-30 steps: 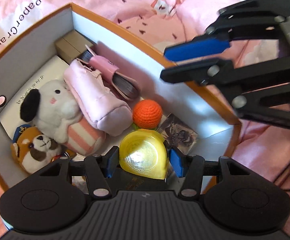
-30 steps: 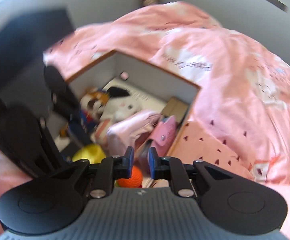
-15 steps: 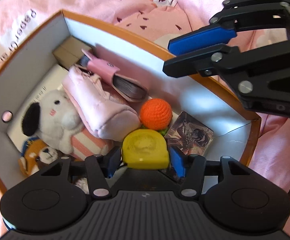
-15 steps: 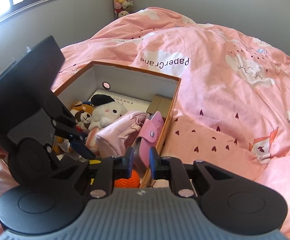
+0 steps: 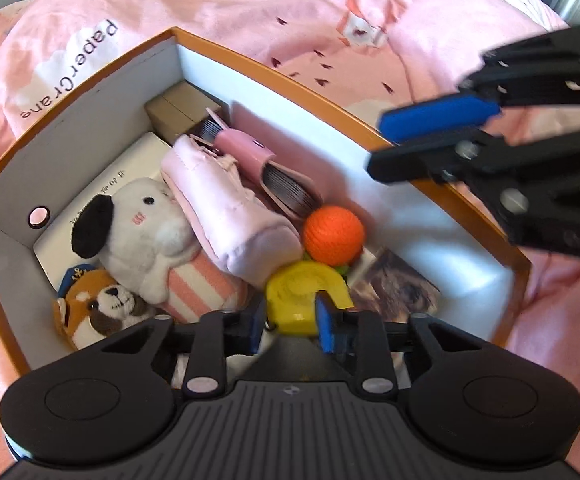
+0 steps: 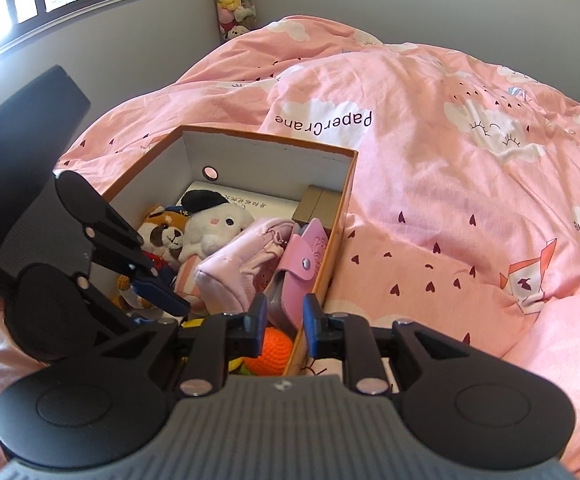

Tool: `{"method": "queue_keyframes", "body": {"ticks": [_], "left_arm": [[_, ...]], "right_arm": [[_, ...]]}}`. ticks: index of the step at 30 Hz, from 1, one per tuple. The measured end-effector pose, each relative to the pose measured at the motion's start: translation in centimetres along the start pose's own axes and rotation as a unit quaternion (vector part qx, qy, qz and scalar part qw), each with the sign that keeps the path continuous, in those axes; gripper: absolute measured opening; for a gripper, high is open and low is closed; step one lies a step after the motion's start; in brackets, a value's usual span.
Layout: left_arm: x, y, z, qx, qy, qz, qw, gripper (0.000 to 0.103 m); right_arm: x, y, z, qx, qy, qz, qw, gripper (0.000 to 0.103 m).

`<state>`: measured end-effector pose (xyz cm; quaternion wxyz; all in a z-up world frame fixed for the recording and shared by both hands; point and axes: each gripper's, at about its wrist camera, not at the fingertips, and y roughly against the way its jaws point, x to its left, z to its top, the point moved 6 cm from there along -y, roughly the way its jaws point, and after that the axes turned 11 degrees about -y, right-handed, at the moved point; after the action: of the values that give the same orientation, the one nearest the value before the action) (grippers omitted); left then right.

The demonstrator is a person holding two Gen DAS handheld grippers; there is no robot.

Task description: Organize objects

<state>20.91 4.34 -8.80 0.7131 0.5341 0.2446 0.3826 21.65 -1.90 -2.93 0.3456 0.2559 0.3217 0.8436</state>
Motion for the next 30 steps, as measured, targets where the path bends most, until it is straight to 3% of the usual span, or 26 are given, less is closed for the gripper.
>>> {"method": "queue_keyframes", "body": {"ticks": [2,9,15,20,26,28,30], "left_arm": [[0.2,-0.2,-0.2,-0.001,0.007,0.011,0.9999,0.03],[0.3,0.0,-0.4,-0.015,0.047,-0.006,0.9988,0.03],[0.8,5.3,-0.7,-0.085,0.11,0.04,0.9895,0.03],[0.9,10.9,-1.5,-0.16,0.171,0.1,0.967,0.039],[0.6,16.9,-3.3,-0.229,0.235,0.162,0.9306,0.06],[0.2,18.6,-4.1,-0.246,0.248,0.177,0.9201,0.068],[-0.5,19.8,-5.0,-0.255,0.253,0.197,0.912,0.074]], "right_arm": [[0.1,0.0,0.0,-0.001,0.0,0.0,1.0,0.022],[0.2,0.1,-0.1,-0.003,-0.007,0.004,1.0,0.022],[0.9,1.6,0.3,-0.031,-0.017,0.002,0.999,0.037],[2.2,3.7,0.7,-0.053,-0.022,0.011,0.998,0.045],[3.9,7.7,1.5,-0.095,-0.039,0.029,0.994,0.06],[4.6,9.0,1.6,-0.107,-0.041,0.035,0.993,0.07],[5.4,10.3,1.5,-0.12,-0.042,0.039,0.991,0.071]]}}
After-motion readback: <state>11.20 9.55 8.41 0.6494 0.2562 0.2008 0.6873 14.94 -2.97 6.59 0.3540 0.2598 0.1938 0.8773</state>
